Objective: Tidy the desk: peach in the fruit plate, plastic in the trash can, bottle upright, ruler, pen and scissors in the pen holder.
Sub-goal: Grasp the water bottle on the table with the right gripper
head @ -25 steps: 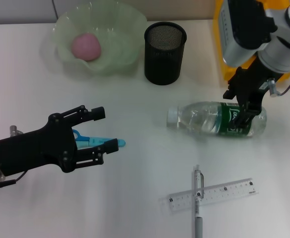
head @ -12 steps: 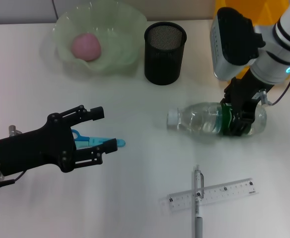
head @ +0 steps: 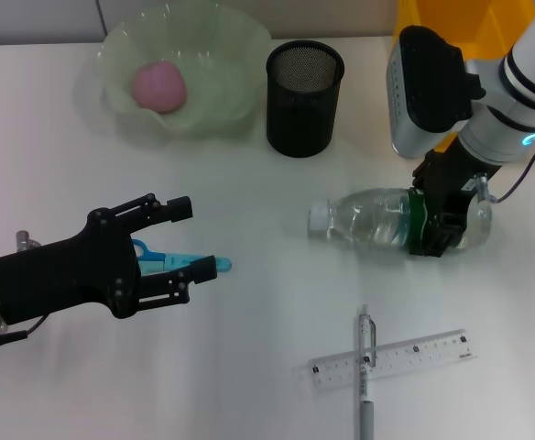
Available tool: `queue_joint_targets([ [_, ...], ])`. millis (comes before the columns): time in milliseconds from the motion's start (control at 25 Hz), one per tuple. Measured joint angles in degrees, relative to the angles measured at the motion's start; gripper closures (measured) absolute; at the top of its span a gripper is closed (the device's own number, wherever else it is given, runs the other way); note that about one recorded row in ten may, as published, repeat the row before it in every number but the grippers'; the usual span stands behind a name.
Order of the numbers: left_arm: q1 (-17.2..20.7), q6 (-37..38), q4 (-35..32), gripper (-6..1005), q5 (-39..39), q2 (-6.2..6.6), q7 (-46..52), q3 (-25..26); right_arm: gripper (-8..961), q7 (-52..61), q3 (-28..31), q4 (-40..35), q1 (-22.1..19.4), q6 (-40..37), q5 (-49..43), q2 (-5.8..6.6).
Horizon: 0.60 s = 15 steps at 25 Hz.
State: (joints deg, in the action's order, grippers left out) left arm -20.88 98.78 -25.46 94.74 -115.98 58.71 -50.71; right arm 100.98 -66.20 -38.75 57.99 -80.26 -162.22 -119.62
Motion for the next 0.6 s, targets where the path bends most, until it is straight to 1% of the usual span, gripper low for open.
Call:
queue_joint_targets([
  [600,0.0,-0.1,0.0,181,0.0,-0.21,-0.1,0.0,177,-0.1,-0.7,0.2,-0.3,1.2,0.0,0.01],
])
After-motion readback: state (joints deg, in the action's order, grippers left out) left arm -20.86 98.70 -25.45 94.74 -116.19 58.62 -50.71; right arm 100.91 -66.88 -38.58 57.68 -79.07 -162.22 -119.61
